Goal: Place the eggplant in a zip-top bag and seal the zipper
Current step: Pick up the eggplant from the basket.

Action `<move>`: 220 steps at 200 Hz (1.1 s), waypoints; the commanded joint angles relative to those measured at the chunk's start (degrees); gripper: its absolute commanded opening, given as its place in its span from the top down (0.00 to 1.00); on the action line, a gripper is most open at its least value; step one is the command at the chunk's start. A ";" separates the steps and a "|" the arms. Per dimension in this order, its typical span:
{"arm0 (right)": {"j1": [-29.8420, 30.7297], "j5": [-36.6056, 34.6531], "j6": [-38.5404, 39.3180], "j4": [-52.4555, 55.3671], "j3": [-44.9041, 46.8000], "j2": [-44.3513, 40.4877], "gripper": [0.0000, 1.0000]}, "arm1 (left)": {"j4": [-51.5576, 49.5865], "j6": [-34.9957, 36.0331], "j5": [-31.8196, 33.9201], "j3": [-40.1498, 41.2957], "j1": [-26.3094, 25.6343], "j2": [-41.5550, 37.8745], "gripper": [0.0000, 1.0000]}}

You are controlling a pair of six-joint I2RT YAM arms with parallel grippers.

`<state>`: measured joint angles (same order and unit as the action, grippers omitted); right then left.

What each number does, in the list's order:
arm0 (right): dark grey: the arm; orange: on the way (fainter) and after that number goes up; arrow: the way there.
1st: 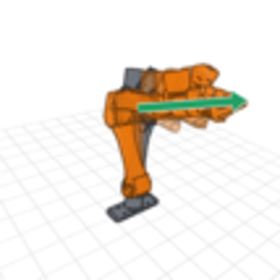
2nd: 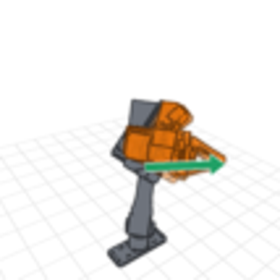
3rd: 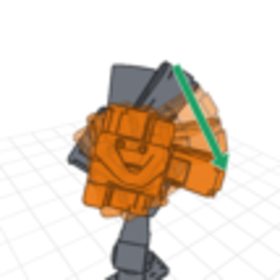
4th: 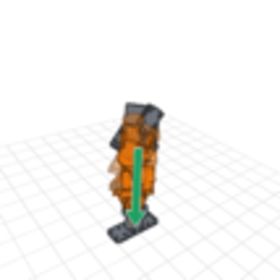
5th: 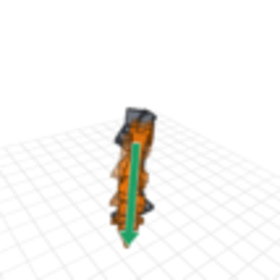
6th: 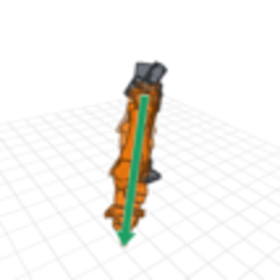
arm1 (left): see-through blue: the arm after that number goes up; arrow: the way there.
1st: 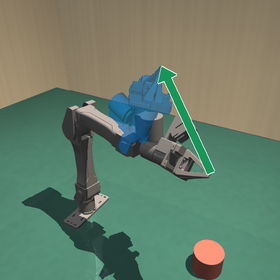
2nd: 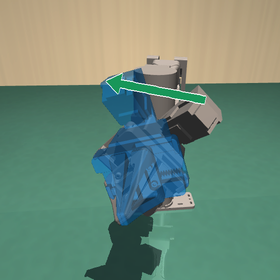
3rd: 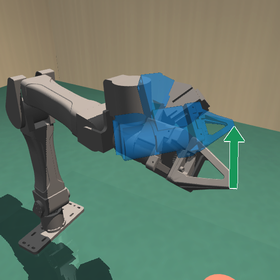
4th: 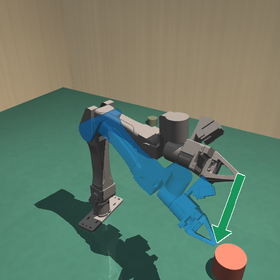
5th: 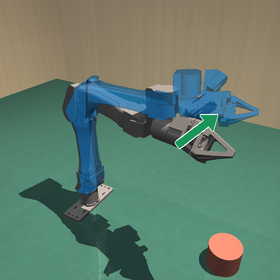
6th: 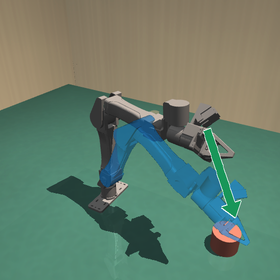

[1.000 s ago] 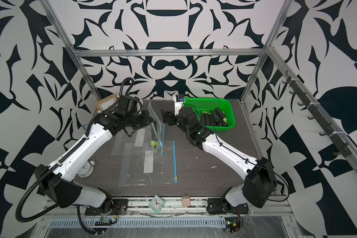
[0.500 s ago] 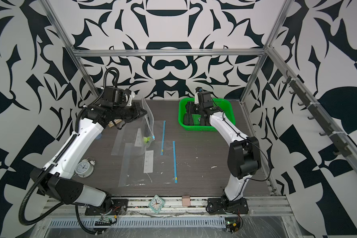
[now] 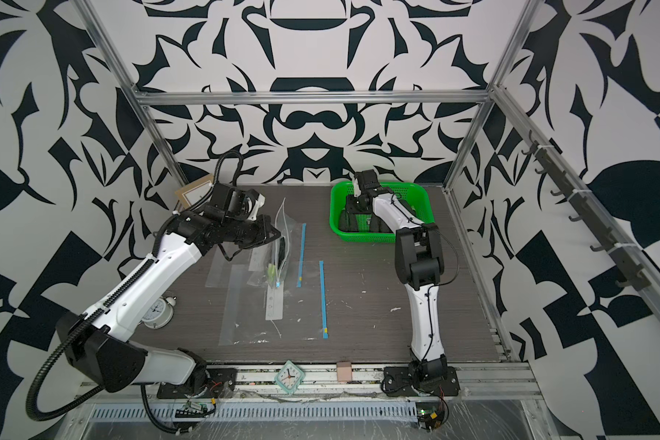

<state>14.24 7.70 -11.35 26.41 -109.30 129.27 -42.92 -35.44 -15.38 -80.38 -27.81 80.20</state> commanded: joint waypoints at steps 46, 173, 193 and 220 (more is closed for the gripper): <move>0.44 -4.04 1.92 3.53 -7.57 4.76 0.47 | 2.44 -1.65 1.07 0.76 -0.21 -0.94 1.00; 2.00 -7.57 3.71 7.85 -18.84 13.36 0.62 | 2.13 -0.73 0.91 -1.89 -0.31 0.15 1.00; 2.02 -7.62 3.97 8.82 -19.56 13.75 0.61 | 1.77 0.06 -0.20 -2.87 -0.32 0.95 1.00; 1.98 -7.86 3.97 8.88 -18.78 13.52 0.59 | 1.59 0.44 -0.19 -4.25 -0.31 1.93 1.00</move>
<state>15.97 0.69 -8.12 33.85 -126.65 144.33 -40.99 -35.97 -14.72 -82.24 -27.94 81.17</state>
